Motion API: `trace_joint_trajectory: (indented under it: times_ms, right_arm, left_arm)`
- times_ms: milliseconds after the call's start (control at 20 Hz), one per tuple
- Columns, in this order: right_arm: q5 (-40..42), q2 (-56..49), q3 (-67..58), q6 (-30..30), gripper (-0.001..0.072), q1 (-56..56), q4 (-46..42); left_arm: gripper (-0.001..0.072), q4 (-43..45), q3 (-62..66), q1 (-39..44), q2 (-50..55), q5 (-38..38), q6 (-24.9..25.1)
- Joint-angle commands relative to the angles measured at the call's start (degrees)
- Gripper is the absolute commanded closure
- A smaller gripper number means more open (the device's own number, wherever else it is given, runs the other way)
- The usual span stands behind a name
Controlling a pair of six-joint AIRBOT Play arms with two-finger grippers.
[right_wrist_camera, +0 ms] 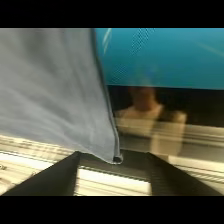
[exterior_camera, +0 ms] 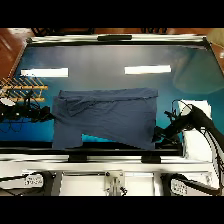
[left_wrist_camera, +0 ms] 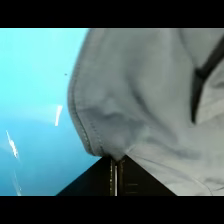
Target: Fold the shirts.
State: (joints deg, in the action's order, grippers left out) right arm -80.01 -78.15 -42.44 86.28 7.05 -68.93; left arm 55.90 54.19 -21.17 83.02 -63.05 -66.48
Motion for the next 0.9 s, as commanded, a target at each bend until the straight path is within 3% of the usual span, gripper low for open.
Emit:
trace_joint_trajectory:
  times_ms: [0, 200, 250, 400, 600, 750, 850]
  right_arm:
    - [3.4, 0.0, 3.9, 0.7, 0.0080, -0.5, 2.0]
    - [9.4, 0.0, 4.1, 3.4, 0.0085, -5.5, 2.8]
    - [10.5, 0.0, 4.1, 3.5, 0.0122, -7.3, 3.5]
    - [12.0, 0.2, 3.5, 4.7, 0.0636, -10.6, 5.4]
    - [11.8, 8.9, -7.3, 1.6, 0.0634, -10.3, 5.4]
    - [17.2, 21.0, -24.9, -7.3, 0.0634, -9.9, 2.8]
    - [23.5, 28.5, -37.2, -7.4, 0.0635, -9.9, -2.3]
  left_arm:
    - [0.0667, -0.3, 0.0, 0.0, -2.4, -0.2, 0.0]
    - [0.0668, -0.3, 0.1, 0.0, -3.9, -0.2, 0.0]
    - [0.0668, -0.3, 0.1, 0.0, -4.2, -0.2, 0.0]
    - [0.0668, -0.3, 1.1, 0.0, -4.7, -2.2, 0.0]
    - [0.0670, -0.7, 9.6, 0.3, -11.8, -3.1, -2.6]
    - [0.0669, -0.9, 22.5, 0.9, -23.0, -1.6, -3.3]
    - [0.0669, -0.9, 32.7, 0.8, -31.8, 2.7, -3.5]
